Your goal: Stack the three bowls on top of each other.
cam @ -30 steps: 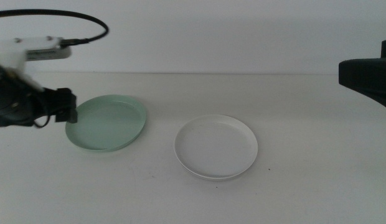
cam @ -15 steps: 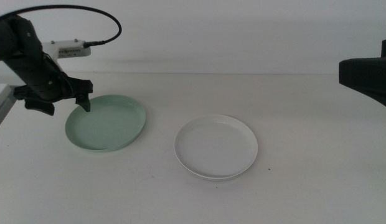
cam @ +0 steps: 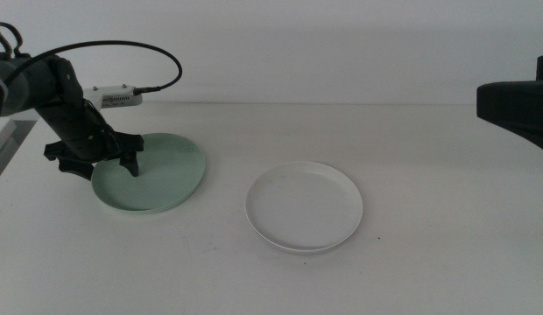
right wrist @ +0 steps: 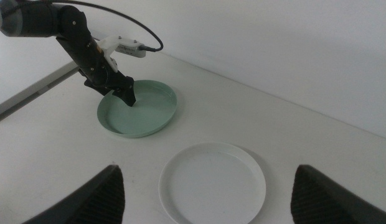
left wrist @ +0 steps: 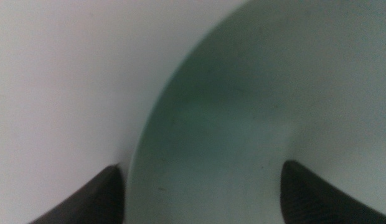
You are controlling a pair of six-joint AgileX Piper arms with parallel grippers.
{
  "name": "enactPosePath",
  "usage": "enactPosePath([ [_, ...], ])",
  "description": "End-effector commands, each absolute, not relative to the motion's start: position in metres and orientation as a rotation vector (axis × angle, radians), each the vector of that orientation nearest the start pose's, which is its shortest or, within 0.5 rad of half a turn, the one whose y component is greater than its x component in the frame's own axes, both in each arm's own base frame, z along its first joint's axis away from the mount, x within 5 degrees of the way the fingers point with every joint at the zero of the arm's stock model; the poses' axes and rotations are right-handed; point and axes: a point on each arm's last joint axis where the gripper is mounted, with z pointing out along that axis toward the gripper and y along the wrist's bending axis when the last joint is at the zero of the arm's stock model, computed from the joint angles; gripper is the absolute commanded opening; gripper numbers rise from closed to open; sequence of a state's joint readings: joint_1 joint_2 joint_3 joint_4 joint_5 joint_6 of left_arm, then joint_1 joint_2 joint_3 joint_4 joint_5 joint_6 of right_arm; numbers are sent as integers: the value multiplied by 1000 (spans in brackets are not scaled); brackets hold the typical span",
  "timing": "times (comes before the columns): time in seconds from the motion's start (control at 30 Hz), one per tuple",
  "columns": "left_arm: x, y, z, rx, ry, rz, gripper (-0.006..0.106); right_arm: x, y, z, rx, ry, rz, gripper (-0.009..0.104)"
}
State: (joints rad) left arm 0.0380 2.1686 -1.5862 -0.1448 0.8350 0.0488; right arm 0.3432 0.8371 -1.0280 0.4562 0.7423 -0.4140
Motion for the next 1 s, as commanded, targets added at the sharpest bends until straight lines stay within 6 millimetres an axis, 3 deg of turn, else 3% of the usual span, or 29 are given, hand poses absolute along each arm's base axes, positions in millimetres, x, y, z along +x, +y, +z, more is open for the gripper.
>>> enactPosePath([
  [0.0,447,7,148,-124,2873,-170,78,136,76,415,-590,1892,474,69],
  [0.1,447,8,147,-119,2876,-163,60,136,76,415,-590,1892,474,69],
  [0.33,447,11,147,-65,2877,-96,-2,136,76,415,-590,1892,474,69],
  [0.47,446,12,158,-40,2886,-79,-2,136,76,415,-590,1892,474,69],
  [0.6,444,2,200,-42,2814,-135,-2,136,76,415,-590,1892,474,69],
  [0.77,435,-39,259,94,2774,-330,-2,136,76,415,-590,1892,474,69],
  [0.97,428,-97,276,296,2757,-372,-2,136,76,415,-590,1892,474,69],
])
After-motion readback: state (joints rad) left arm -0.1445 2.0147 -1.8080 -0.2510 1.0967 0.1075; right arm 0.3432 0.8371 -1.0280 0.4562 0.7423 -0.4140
